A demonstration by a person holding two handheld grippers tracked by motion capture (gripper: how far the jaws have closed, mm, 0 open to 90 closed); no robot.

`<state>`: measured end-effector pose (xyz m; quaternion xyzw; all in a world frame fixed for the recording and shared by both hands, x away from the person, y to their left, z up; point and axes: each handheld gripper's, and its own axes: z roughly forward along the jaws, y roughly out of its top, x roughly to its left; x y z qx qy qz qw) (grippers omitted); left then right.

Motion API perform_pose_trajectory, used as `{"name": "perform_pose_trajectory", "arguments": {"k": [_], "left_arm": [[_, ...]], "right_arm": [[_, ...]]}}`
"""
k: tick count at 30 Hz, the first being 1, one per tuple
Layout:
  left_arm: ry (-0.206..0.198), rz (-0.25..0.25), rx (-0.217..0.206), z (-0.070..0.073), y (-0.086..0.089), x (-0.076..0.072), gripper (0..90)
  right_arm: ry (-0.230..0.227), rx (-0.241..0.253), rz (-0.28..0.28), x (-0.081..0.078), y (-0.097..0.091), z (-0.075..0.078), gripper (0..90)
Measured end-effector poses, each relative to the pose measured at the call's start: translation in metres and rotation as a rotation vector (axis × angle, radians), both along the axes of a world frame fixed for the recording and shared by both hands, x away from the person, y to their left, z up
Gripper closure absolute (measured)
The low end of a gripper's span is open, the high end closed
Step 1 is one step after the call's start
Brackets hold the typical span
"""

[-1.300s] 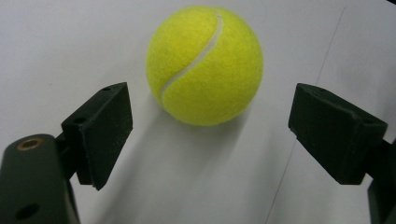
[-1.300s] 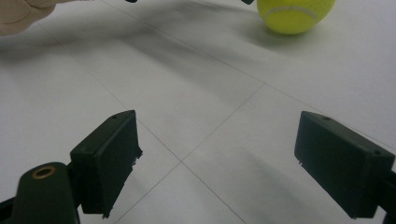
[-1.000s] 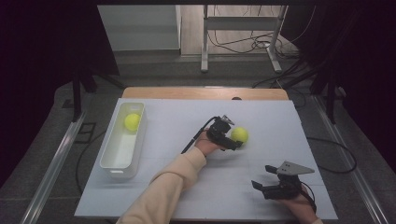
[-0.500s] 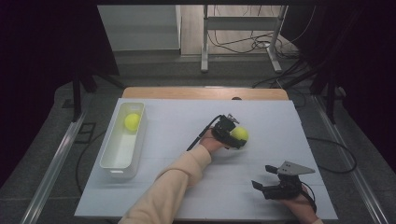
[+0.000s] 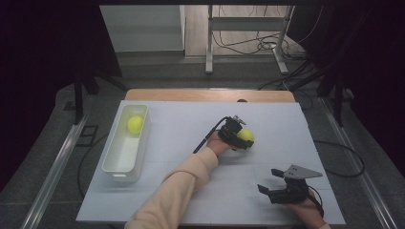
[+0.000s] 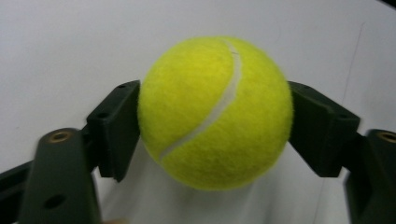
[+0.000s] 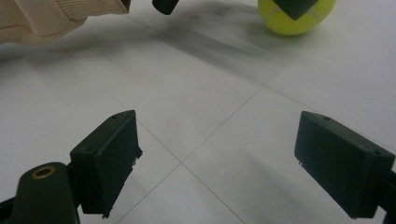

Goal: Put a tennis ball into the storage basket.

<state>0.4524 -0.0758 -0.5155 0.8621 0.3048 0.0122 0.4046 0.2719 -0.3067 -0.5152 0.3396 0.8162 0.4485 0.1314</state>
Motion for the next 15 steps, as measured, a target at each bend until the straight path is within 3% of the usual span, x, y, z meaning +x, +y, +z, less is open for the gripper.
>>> {"name": "perform_pose_trajectory", "arguments": {"k": [15], "left_arm": [[-0.029, 0.022, 0.029, 0.0095, 0.0059, -0.0029, 26.1]], "right_arm": [[-0.001, 0.001, -0.001, 0.0001, -0.0004, -0.0002, 14.2]]}}
